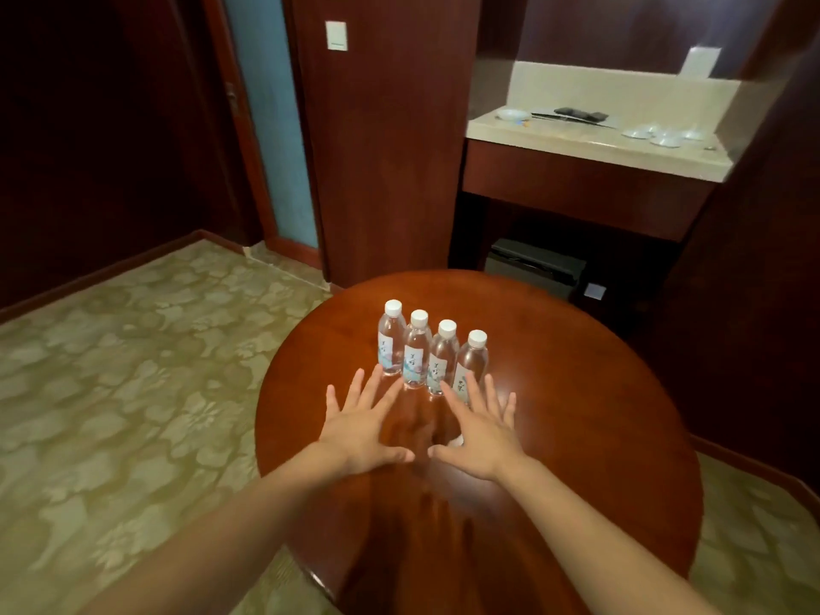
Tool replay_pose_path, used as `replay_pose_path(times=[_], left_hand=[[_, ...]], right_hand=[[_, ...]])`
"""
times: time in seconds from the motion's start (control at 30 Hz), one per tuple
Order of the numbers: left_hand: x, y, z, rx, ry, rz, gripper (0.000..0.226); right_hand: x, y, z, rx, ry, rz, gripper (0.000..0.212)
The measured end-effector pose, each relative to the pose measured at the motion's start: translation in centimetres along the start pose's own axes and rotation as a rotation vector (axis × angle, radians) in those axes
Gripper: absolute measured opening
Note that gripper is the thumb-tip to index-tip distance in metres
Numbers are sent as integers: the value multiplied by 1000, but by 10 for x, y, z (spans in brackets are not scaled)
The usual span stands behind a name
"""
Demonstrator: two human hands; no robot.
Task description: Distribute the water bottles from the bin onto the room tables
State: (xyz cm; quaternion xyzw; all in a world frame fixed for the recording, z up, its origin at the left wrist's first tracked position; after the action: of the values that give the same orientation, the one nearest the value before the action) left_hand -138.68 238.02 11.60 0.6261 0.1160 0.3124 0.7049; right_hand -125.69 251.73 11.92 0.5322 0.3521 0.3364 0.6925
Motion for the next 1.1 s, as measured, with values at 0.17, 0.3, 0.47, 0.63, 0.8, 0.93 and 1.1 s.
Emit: replay_pose_path(times=[0.17,0.3,0.47,0.63,0.8,0.93,1.1], left_hand=[[-4,-16,76,-30,207,92,115],[-10,-26,147,13,350,143,116],[-24,-31,249,91,578,205,114],[-46,-44,353,148,813,250,113],[-70,-55,458,231,1009,295,113],[-93,-67,552,274,1161,302,113],[-117,-90,694,296,1353,303,112]], right_hand=[[-23,-1,32,-43,159,52,103],[-55,1,57,-40,303,75,103],[-121,-7,100,-89,493,95,101],[-201,-24,158,-117,733,163,101],[-289,-39,217,-134,953,235,103],[-371,-56,274,-141,1111,284,104],[-476,-95,368,-203,1287,324,106]])
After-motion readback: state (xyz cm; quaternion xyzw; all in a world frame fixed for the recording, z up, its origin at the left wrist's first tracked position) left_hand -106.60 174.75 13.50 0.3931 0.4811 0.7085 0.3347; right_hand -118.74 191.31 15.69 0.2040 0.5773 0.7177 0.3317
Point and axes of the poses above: each hand's wrist, its own z-axis away from the middle knuckle, its own y-axis out of the back of the hand, x = y × z, the point moved 5 cm from there along -z, towards the middle knuckle, and after that the axes turned 6 degrees about z, right-handed, at the moved point
